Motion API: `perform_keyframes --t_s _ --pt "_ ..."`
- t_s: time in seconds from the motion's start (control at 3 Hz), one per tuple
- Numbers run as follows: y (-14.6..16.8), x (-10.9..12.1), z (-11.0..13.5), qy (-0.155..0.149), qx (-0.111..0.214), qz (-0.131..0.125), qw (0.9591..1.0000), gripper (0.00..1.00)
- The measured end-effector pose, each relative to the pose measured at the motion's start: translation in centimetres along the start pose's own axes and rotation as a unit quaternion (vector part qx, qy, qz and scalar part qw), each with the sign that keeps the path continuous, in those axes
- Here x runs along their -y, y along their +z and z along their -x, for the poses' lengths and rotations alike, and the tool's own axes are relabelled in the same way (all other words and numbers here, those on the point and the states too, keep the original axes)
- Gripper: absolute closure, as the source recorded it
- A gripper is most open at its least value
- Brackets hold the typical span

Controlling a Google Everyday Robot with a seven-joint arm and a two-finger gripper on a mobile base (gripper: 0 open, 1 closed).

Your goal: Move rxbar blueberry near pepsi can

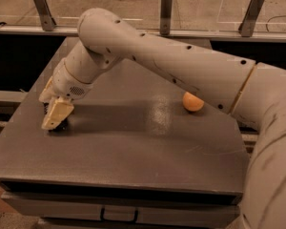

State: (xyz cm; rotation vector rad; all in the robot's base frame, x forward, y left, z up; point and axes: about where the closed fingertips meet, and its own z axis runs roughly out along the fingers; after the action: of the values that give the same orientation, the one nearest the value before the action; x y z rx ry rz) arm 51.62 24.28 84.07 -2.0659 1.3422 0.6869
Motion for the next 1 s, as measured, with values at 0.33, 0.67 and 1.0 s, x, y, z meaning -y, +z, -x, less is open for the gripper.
perform_keyframes --t_s 0.33,0.67,1.0 --pt "0.1 -0.5 -1.1 0.013 0.0 -0.004 0.9999 0.64" --pt "-1.8 -0.6 -0.9 0.015 -0.002 -0.024 0.9996 0.87" --pt "-5.3 -0.4 0.8 -0.002 -0.009 -0.056 0.9984 1.0"
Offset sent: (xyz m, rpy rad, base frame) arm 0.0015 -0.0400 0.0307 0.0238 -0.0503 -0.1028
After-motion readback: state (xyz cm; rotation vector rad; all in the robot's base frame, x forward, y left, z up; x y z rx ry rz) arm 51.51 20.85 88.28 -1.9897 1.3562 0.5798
